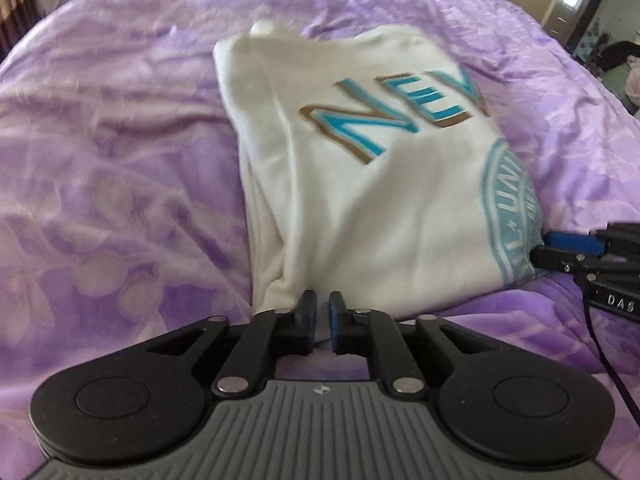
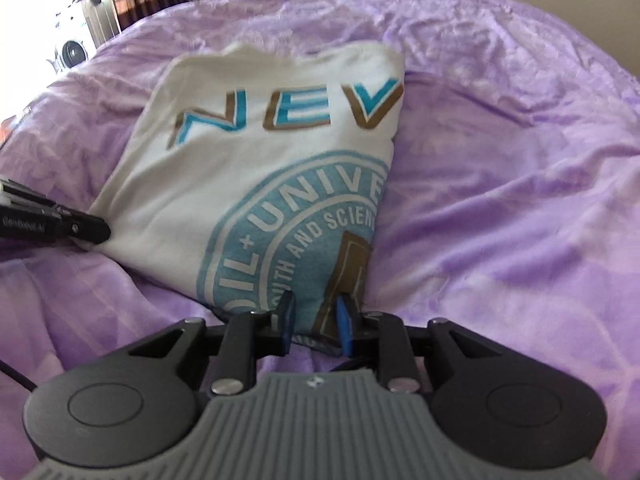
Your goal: Fold small clothes
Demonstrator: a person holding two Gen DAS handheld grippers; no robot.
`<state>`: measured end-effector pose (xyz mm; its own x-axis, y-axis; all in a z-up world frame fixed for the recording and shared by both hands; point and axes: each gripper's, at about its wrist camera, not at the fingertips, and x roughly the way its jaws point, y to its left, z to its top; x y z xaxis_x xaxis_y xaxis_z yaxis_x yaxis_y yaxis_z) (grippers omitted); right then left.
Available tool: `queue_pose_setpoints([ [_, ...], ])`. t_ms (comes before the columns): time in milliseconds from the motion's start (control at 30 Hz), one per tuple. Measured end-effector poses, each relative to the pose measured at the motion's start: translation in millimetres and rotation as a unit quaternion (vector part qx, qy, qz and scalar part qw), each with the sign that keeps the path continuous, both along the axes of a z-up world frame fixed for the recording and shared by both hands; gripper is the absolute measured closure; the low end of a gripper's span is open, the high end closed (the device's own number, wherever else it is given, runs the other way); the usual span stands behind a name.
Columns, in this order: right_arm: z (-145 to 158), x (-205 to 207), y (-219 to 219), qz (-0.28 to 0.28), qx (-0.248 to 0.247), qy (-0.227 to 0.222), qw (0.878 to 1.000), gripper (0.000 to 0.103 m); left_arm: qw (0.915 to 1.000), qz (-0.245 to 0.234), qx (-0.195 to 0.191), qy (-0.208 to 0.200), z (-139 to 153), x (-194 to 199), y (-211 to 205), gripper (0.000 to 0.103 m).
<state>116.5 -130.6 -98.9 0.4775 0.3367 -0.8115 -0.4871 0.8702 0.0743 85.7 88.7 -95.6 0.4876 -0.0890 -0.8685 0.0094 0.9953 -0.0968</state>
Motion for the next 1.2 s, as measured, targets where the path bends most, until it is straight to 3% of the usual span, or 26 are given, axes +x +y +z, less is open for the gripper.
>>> queue_pose_setpoints([
  [233,42.7,-32.2,-6.9,-0.021,0.038,-0.076,0.996,0.056,0.9945,-0.022,0.058,-0.084,41.5,-30.4,-34.6,0.077],
  [333,64.3,-44.6,-6.5,-0.029,0.054,-0.102,0.993,0.042,0.9902,-0.011,0.079,-0.115,64.0,-41.1,-44.6,0.065],
  [433,86.2,-54.3,-3.1,-0.035,0.061,-0.113,0.991,0.032,0.9879,0.019,0.075,-0.134,85.5,-47.1,-47.3,0.047],
  [533,104.1,-66.0,-1.5,-0.033,0.076,-0.109,0.991,0.024,0.9856,0.043,0.068,-0.149,101.6,-54.6,-49.8,0.037],
  [633,114.1,-83.0,3.8,-0.026,0.076,-0.109,0.991,0.022,0.9857,0.058,0.063,-0.145,106.4,-61.7,-55.3,0.030],
  [767,114.2,-103.3,13.5,-0.028,0.048,-0.115,0.992,0.022,0.9840,0.073,0.095,-0.132,96.2,-65.5,-63.8,0.029],
  [967,103.9,-108.2,11.1,-0.039,0.045,-0.106,0.993,0.022,0.9865,0.104,0.076,-0.101,78.2,-67.1,-51.9,0.026],
  [1200,86.1,-94.7,10.3,-0.045,0.033,-0.064,0.996,0.022,0.9909,0.102,0.064,-0.061,61.3,-61.5,-50.0,0.026],
])
